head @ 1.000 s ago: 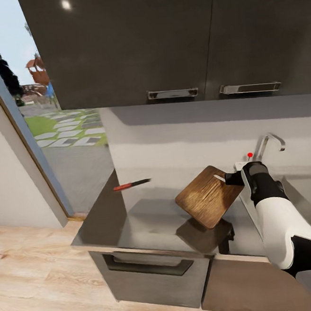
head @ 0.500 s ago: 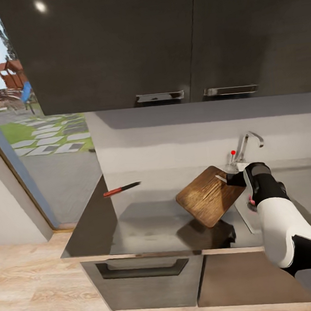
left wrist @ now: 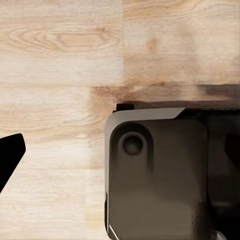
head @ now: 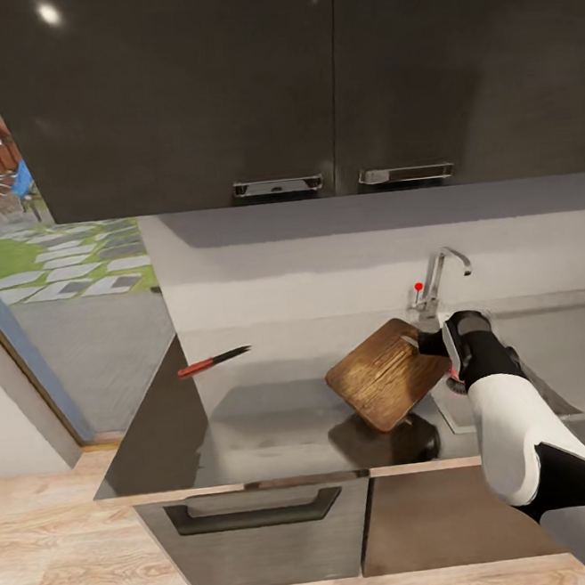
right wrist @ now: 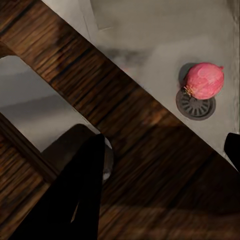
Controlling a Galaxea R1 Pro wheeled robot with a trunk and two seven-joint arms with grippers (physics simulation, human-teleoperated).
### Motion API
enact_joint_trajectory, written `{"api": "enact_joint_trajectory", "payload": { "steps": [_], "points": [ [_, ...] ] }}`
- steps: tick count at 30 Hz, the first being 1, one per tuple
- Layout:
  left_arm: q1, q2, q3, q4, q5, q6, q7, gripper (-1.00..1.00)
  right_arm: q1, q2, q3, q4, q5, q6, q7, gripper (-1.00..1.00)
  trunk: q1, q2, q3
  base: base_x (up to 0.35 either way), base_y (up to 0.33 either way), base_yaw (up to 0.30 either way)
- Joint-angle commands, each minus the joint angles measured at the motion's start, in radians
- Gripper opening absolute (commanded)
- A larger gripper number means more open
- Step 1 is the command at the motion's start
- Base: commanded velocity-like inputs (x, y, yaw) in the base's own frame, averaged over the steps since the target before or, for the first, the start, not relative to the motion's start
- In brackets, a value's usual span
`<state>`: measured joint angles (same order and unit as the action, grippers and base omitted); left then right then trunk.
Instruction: In the kitchen, take the Vidalia onion out of the sink, dice it on the chopping board with the paring knife, put the diced onion into the bowl on the countertop, then place both the paring knife and the chopping board into the sink.
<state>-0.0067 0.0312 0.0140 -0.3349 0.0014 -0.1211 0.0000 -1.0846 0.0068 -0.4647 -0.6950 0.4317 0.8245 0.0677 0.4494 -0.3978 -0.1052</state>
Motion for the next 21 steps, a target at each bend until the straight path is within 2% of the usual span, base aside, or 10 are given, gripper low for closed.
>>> {"api": "enact_joint_trajectory", "payload": {
  "steps": [1, 2, 4, 6, 11, 15, 21],
  "points": [
    [-0.001, 0.000, 0.001, 0.000, 0.000, -0.003, 0.000, 1.00, -0.001, 0.016, -0.005, -0.001, 0.005, -0.005, -0.033, -1.00, 0.001, -0.002, -0.002, 0.000, 0.000, -0.002],
    [-0.001, 0.000, 0.001, 0.000, 0.000, -0.003, 0.000, 1.00, -0.001, 0.037, -0.008, 0.000, 0.004, -0.031, -0.088, -1.00, 0.001, -0.002, -0.002, 0.000, 0.000, -0.001],
    [-0.001, 0.000, 0.001, 0.000, 0.000, -0.003, 0.000, 1.00, -0.001, 0.053, -0.019, 0.002, 0.004, -0.076, -0.144, -1.00, 0.001, -0.002, -0.002, 0.000, 0.000, 0.000],
    [-0.001, 0.000, 0.001, 0.000, 0.000, -0.003, 0.000, 1.00, -0.001, 0.061, -0.047, 0.014, 0.003, -0.104, -0.177, -1.00, 0.001, -0.002, -0.002, 0.000, 0.000, 0.000],
    [-0.001, 0.000, 0.001, 0.000, 0.000, -0.003, 0.000, 1.00, -0.001, 0.066, -0.132, 0.035, 0.002, -0.124, -0.199, -1.00, 0.001, -0.002, -0.002, 0.000, 0.008, 0.000],
    [-0.001, 0.000, 0.001, 0.000, 0.000, -0.003, 0.000, 1.00, -0.001, 0.066, -0.155, 0.038, 0.002, -0.127, -0.216, -1.00, 0.001, -0.002, -0.002, 0.000, 0.143, 0.000],
    [-0.001, 0.000, 0.001, 0.000, 0.000, -0.003, 0.000, 1.00, -0.001, 0.065, -0.187, 0.040, 0.002, -0.129, -0.241, -1.00, 0.001, -0.002, -0.002, 0.000, 0.281, 0.000]
  ]
}}
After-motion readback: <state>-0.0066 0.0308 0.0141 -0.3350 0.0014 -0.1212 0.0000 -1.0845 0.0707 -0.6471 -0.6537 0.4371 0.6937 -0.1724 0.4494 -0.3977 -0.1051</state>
